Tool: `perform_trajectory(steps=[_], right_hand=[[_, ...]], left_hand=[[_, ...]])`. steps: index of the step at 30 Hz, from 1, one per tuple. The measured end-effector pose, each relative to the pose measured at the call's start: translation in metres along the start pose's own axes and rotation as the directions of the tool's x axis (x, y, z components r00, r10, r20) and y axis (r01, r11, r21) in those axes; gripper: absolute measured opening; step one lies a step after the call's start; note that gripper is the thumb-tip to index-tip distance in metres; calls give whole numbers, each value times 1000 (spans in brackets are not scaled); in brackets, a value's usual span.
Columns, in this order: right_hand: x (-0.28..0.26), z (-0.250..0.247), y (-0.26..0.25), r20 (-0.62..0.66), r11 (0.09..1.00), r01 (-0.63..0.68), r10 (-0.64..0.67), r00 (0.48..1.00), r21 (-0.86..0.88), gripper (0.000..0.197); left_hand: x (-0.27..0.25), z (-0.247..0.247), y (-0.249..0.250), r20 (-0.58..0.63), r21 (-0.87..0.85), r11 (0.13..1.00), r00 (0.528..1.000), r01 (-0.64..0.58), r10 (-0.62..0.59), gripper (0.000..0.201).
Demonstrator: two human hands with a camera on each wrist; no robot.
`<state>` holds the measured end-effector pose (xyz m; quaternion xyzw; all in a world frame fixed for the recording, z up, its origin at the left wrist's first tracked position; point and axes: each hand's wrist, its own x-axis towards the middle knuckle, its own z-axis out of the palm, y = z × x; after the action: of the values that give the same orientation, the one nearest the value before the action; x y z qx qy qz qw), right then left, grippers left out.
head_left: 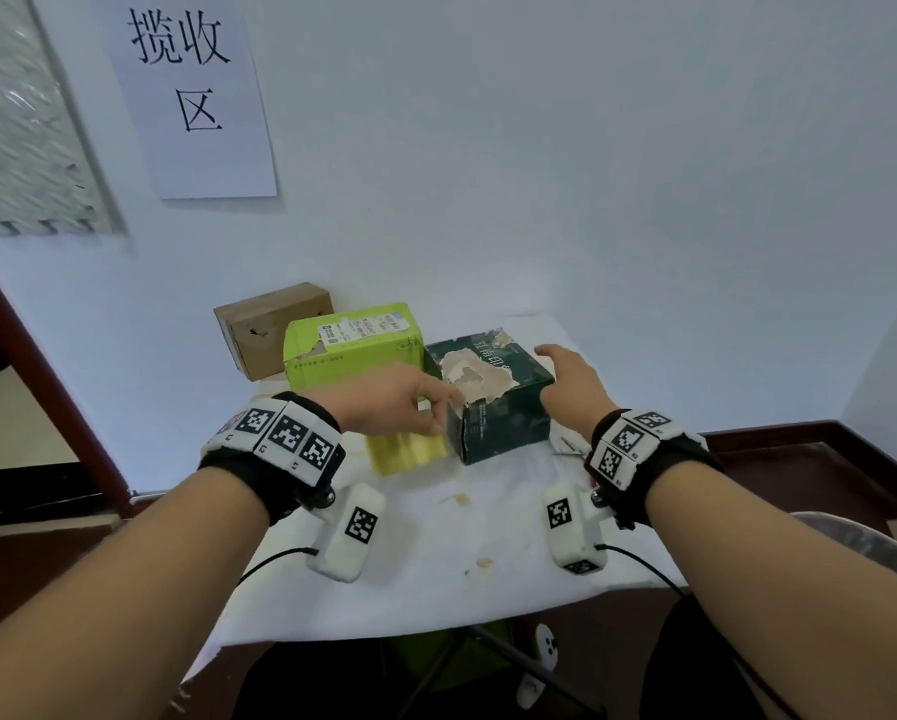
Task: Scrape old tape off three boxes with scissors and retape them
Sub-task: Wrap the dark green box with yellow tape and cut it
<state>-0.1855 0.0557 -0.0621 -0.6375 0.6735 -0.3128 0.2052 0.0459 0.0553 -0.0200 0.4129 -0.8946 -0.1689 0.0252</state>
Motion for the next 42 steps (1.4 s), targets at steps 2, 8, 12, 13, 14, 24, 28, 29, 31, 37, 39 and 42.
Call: perform_trajectory(steps=[2,8,12,13,14,24,28,29,31,37,39,42], right_hand=[[2,4,-6,-8,1000,-14,14,1000,-20,47],[11,17,-14,19,974,-167,172,985,-156,70],[10,19,-10,55,972,-215,221,974,-91,77],[9,17,-8,60,979,-199,201,978,-37,77],[8,15,-7,67,982,-190,191,979,-11,77],[10,7,1,144,967,-242,229,963,77,60],[13,0,8,138,953,-269,250,958,141,62],[13,-1,9,134,951,-272,253,958,146,63],[14,-1,13,128,949,-275,256,958,157,63],[9,-8,14,31,928,-263,264,964,263,83],[4,-7,11,49,913,-268,266,963,309,89],[0,-1,7,90,881,-300,287,954,367,85]], left_hand=[[3,0,-3,-62,-3,999,997,41,-41,13],[21,0,-14,-122,198,964,980,177,-155,10],[36,3,-26,-114,199,955,973,219,-200,8],[39,3,-29,-116,178,958,971,226,-207,11],[42,2,-33,-117,159,958,968,241,-224,16],[67,-18,-32,-52,192,952,971,238,-232,12],[70,-17,-27,-25,156,952,965,262,-262,17],[70,-16,-27,-23,158,954,966,256,-256,16],[70,-15,-25,-16,163,955,968,250,-250,10],[58,-7,-20,-58,53,966,967,252,-249,10],[49,-1,-17,-81,-28,971,968,237,-239,10],[36,6,-7,-102,-153,963,966,221,-238,10]])
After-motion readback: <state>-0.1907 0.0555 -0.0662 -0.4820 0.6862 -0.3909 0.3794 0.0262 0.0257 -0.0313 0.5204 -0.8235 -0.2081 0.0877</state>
